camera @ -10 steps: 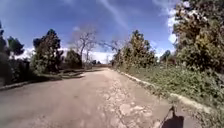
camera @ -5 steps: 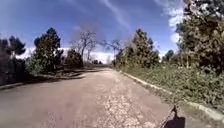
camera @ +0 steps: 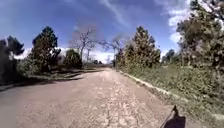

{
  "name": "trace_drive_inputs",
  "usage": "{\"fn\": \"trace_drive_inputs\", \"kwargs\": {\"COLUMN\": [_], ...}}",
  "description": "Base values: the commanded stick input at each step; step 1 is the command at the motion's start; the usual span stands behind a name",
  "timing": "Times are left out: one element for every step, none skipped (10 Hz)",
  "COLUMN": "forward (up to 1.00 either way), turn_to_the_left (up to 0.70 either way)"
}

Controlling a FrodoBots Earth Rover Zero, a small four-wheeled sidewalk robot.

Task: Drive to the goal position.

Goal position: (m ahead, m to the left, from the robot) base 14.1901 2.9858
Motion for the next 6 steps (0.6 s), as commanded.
{"fn": "trace_drive_inputs", "kwargs": {"forward": [1.00, 1.00, 1.00, 1.00, 1.00, 1.00], "turn_to_the_left": [0.00, 0.00, 0.00, 0.00, 0.00, 0.00]}}
